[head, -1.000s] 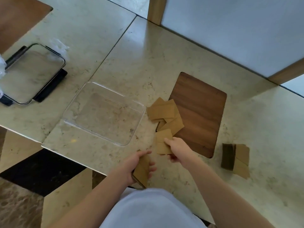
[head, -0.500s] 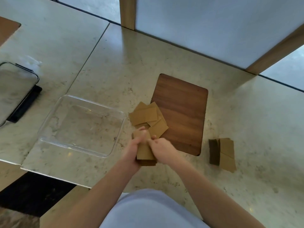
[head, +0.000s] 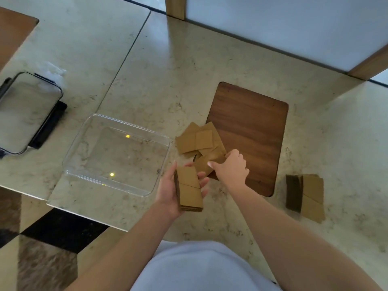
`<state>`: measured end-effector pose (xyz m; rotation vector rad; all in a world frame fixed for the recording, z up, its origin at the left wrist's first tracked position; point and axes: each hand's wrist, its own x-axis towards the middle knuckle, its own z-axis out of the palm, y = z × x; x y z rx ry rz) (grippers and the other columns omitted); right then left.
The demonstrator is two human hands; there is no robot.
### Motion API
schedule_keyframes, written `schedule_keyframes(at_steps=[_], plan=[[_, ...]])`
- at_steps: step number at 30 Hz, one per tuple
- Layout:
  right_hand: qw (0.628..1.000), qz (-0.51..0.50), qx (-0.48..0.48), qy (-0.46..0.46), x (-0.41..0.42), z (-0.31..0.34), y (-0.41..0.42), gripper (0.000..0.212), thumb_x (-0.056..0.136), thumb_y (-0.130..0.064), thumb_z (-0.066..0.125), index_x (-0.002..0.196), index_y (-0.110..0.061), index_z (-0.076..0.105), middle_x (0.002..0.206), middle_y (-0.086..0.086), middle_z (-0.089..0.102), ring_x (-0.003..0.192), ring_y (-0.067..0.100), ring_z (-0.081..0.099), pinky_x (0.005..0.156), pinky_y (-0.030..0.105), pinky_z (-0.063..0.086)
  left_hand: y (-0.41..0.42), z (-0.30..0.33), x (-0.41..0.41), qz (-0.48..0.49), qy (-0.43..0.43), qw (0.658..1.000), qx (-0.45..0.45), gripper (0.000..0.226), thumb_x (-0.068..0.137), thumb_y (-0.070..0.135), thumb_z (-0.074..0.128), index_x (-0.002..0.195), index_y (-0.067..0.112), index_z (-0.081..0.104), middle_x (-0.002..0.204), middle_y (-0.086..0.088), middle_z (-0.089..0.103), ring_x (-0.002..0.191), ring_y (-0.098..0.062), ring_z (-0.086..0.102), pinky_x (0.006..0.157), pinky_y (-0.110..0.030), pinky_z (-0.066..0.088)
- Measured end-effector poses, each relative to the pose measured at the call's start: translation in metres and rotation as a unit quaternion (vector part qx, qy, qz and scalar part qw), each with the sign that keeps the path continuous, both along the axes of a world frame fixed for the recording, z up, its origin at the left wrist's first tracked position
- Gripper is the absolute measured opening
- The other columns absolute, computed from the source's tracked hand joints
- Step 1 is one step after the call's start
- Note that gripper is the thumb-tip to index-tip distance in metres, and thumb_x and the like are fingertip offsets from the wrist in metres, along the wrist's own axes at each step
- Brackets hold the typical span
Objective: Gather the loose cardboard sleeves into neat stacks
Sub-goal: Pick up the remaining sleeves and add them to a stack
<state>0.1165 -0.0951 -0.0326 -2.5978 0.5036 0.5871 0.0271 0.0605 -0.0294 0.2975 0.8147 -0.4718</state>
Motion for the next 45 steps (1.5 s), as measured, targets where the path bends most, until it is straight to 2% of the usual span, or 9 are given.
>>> schedule_keyframes(at_steps=[4, 7, 11, 16, 21, 24, 29, 35, 45], plan=[[0.967, -0.087, 0.226, 0.085, 0.0, 0.004, -0.018, 0.03, 0.088, -0.036, 0.078, 0.096, -0.017, 0.056, 0.092, -0.001, 0.065, 0.073, 0.008, 0.064, 0.064, 0.027, 0.047, 0.004, 0.001, 0.0, -0.016, -0.015, 1.0, 0.0, 0.041, 0.1, 0.046, 0.055, 0.132, 0.022, 0.067, 0.121, -0.027, 0.068, 0.094, -0.04, 0.07, 0.076, -0.046, 0.057], [0.94, -0.083, 0.303, 0.135, -0.006, 0.016, -0.039, 0.011, 0.093, -0.025, 0.074, 0.092, -0.015, 0.073, 0.077, -0.006, 0.072, 0.064, 0.002, 0.068, 0.064, 0.024, 0.054, 0.001, -0.001, 0.001, -0.042, -0.026, 0.999, 0.02, 0.038, 0.099, 0.048, 0.057, 0.128, 0.025, 0.067, 0.109, -0.023, 0.07, 0.084, -0.034, 0.07, 0.067, -0.04, 0.058], [0.946, -0.069, 0.303, 0.094, -0.02, 0.031, -0.056, 0.011, 0.097, -0.025, 0.07, 0.097, -0.016, 0.077, 0.081, -0.004, 0.078, 0.071, 0.006, 0.073, 0.074, 0.03, 0.062, -0.006, 0.001, 0.005, -0.035, -0.006, 0.997, 0.067, 0.037, 0.078, 0.048, 0.075, 0.107, 0.025, 0.073, 0.09, -0.014, 0.067, 0.068, -0.023, 0.065, 0.052, -0.03, 0.054], [0.963, 0.021, 0.258, -0.067, -0.037, 0.051, -0.05, 0.019, 0.1, -0.027, 0.064, 0.092, -0.011, 0.071, 0.082, 0.002, 0.074, 0.072, 0.018, 0.068, 0.067, 0.038, 0.055, -0.014, 0.003, 0.007, -0.031, 0.031, 0.986, 0.161, 0.024, 0.093, 0.046, 0.072, 0.097, 0.023, 0.076, 0.076, -0.007, 0.066, 0.06, -0.018, 0.061, 0.046, -0.029, 0.05], [0.969, 0.001, 0.245, -0.04, -0.039, 0.06, -0.039, 0.034, 0.107, -0.03, 0.049, 0.093, 0.0, 0.056, 0.079, 0.012, 0.064, 0.065, 0.017, 0.055, 0.063, 0.039, 0.045, -0.026, 0.008, 0.007, -0.075, 0.004, 0.951, 0.301, 0.035, 0.098, 0.042, 0.068, 0.123, 0.017, 0.067, 0.089, -0.011, 0.067, 0.064, -0.021, 0.063, 0.054, -0.034, 0.055], [0.96, 0.083, 0.229, -0.136, -0.047, 0.065, -0.033, 0.024, 0.108, -0.023, 0.05, 0.092, -0.006, 0.058, 0.076, 0.004, 0.07, 0.061, 0.011, 0.062, 0.061, 0.038, 0.052, -0.028, 0.012, 0.004, -0.063, 0.016, 0.971, 0.228, 0.036, 0.097, 0.048, 0.066, 0.12, 0.019, 0.067, 0.094, -0.013, 0.071, 0.074, -0.027, 0.071, 0.058, -0.038, 0.058], [0.874, 0.311, 0.128, -0.351, -0.064, 0.062, -0.031, 0.025, 0.09, 0.001, 0.07, 0.112, -0.007, 0.079, 0.098, 0.005, 0.08, 0.081, 0.024, 0.073, 0.066, 0.035, 0.06, -0.025, 0.014, 0.005, -0.014, 0.015, 0.997, 0.069, 0.066, 0.088, 0.066, 0.062, 0.122, 0.01, 0.072, 0.107, -0.02, 0.076, 0.082, -0.031, 0.075, 0.064, -0.042, 0.062], [0.864, 0.319, 0.143, -0.362, -0.068, 0.054, -0.034, 0.027, 0.087, 0.002, 0.074, 0.112, -0.006, 0.08, 0.103, 0.006, 0.079, 0.084, 0.025, 0.073, 0.067, 0.038, 0.061, -0.021, 0.015, 0.01, -0.054, 0.001, 0.992, 0.11, 0.068, 0.085, 0.063, 0.064, 0.119, 0.005, 0.071, 0.104, -0.021, 0.078, 0.08, -0.029, 0.077, 0.066, -0.04, 0.063], [0.873, 0.388, 0.075, -0.286, -0.067, 0.053, -0.041, 0.04, 0.091, -0.016, 0.049, 0.122, -0.013, 0.074, 0.122, 0.011, 0.067, 0.103, 0.031, 0.061, 0.081, 0.043, 0.055, -0.023, 0.026, 0.007, -0.12, -0.006, 0.969, 0.214, 0.025, 0.091, 0.015, 0.072, 0.114, 0.006, 0.071, 0.088, -0.016, 0.079, 0.069, -0.026, 0.076, 0.055, -0.034, 0.06]])
